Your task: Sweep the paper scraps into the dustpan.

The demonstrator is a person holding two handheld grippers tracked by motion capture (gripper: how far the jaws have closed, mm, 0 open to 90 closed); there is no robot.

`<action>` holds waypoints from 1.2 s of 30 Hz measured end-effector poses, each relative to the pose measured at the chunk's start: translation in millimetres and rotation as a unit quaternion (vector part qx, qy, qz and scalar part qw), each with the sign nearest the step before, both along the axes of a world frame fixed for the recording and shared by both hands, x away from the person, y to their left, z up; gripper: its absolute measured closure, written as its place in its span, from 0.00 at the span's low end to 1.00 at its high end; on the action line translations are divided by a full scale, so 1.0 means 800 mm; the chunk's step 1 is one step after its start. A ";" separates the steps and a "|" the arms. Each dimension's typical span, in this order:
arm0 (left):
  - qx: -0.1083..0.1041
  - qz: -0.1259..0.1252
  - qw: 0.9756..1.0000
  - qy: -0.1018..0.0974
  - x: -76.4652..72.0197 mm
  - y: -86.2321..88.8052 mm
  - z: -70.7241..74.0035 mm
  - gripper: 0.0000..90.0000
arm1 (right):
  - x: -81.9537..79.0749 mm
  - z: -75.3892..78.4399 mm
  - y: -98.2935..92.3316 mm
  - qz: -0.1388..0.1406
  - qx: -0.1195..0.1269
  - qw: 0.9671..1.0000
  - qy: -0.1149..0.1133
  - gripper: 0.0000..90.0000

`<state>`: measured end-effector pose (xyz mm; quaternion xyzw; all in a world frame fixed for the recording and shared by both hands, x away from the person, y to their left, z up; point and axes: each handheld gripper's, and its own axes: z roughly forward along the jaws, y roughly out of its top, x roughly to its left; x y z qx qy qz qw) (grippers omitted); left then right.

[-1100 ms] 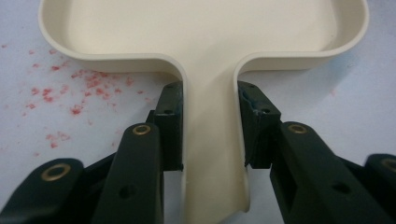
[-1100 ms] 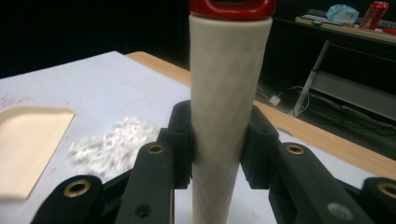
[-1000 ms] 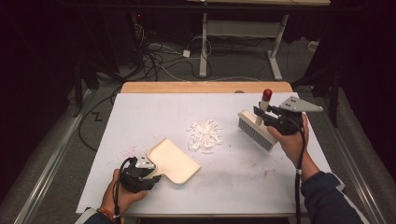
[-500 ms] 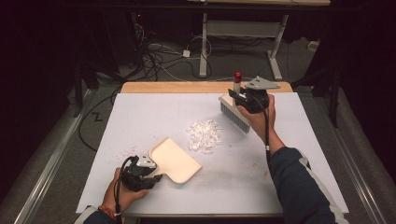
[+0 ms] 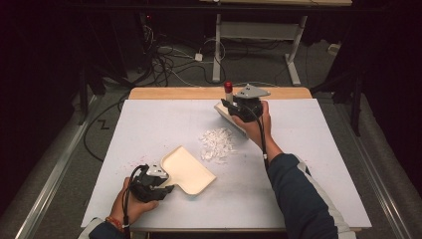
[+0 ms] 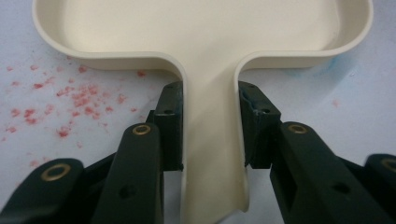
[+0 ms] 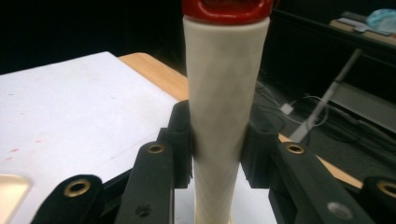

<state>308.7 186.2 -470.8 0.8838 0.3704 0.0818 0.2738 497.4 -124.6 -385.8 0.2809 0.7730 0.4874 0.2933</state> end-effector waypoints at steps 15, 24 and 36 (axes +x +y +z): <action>0.006 -0.001 1.000 0.010 0.017 -0.004 0.003 0.71 | -0.037 -0.008 0.008 0.063 0.024 0.998 0.009 0.76; 0.022 -0.003 1.000 0.016 0.028 -0.007 0.007 0.71 | -0.052 -0.008 0.019 0.089 0.026 0.996 0.013 0.76; 0.059 -0.012 0.998 0.026 0.038 -0.015 0.017 0.71 | -0.069 -0.011 0.028 0.100 0.043 0.994 0.009 0.76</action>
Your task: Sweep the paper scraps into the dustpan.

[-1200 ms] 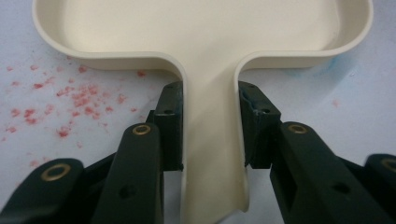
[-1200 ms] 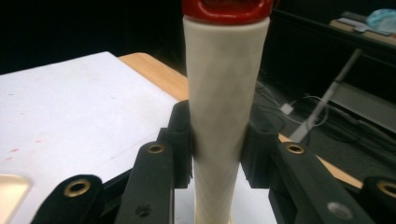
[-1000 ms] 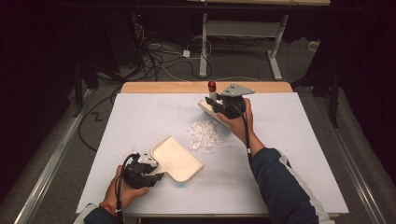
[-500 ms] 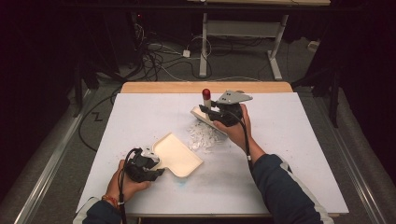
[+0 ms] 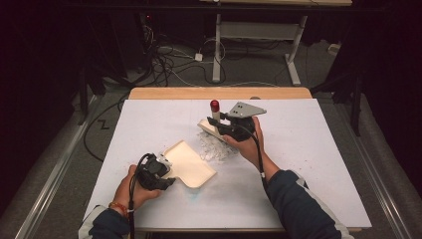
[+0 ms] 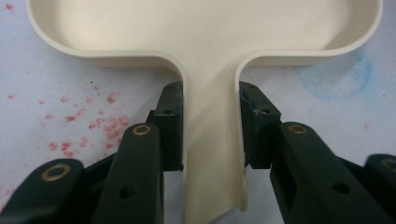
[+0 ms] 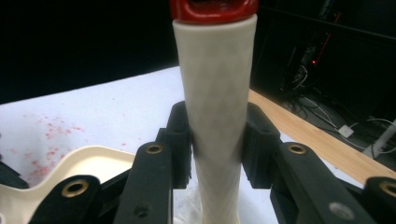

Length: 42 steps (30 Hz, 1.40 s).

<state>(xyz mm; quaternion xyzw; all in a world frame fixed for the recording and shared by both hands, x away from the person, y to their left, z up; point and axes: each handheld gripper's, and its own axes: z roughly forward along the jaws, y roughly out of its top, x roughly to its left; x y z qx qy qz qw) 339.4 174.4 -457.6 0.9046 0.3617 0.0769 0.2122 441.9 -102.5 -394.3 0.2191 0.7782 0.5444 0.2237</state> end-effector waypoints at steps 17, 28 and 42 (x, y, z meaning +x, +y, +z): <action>0.003 0.002 1.000 0.008 0.007 -0.013 -0.003 0.71 | -0.043 -0.004 0.041 0.032 0.011 0.999 -0.004 0.77; 0.005 0.001 1.000 0.006 0.005 -0.017 -0.003 0.71 | -0.066 0.006 0.057 0.058 0.003 0.998 -0.025 0.77; 0.006 -0.005 1.000 0.005 -0.004 -0.008 -0.003 0.71 | -0.073 0.046 0.011 0.027 0.028 0.999 -0.034 0.77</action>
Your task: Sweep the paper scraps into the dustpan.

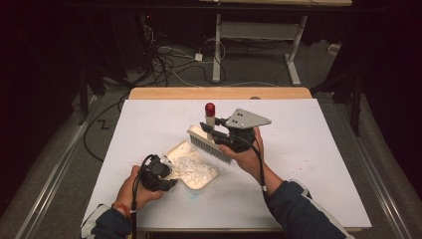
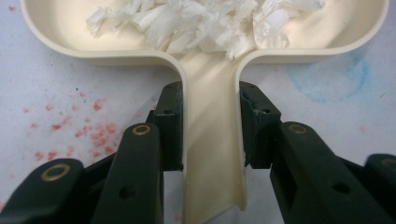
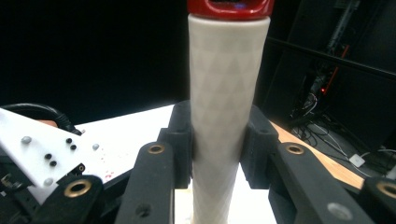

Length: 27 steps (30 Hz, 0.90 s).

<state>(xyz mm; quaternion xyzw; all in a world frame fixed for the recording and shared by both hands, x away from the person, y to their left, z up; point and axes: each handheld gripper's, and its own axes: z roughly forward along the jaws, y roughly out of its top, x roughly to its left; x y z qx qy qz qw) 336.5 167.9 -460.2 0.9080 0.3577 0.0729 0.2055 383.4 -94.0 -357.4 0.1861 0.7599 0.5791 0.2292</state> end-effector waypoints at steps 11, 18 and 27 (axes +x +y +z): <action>0.008 -0.003 1.000 -0.001 -0.013 0.005 0.000 0.71 | -0.024 -0.007 -0.062 -0.021 -0.020 0.999 0.036 0.77; 0.014 -0.008 1.000 0.005 -0.022 0.007 0.001 0.71 | -0.049 -0.010 -0.084 -0.038 -0.040 0.998 0.034 0.77; 0.016 -0.007 1.000 0.006 -0.027 0.008 0.002 0.71 | -0.055 -0.031 -0.079 -0.053 -0.059 0.996 0.046 0.77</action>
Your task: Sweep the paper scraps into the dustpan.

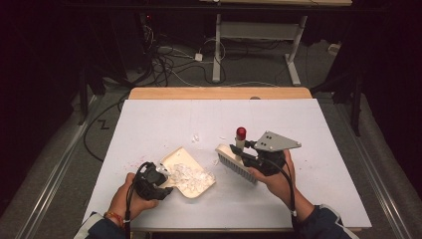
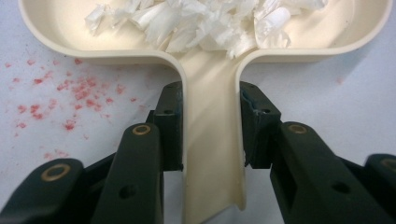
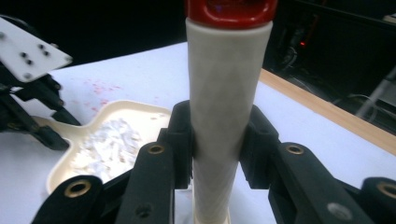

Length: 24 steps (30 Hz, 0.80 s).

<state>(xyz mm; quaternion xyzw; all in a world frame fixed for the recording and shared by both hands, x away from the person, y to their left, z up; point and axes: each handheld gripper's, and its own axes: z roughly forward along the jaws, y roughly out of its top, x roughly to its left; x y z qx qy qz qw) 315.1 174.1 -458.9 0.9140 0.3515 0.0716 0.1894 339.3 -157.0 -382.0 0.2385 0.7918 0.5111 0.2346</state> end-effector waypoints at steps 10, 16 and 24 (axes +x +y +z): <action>-0.008 0.006 1.000 0.001 0.002 0.003 -0.001 0.71 | -0.010 0.002 0.063 0.063 0.014 0.998 -0.001 0.78; -0.015 0.009 1.000 0.002 0.003 0.005 -0.001 0.71 | -0.004 0.017 0.075 0.080 0.033 0.996 -0.007 0.77; -0.030 0.030 0.999 0.002 0.008 0.014 0.000 0.71 | 0.012 0.035 0.087 0.080 0.027 0.996 -0.021 0.77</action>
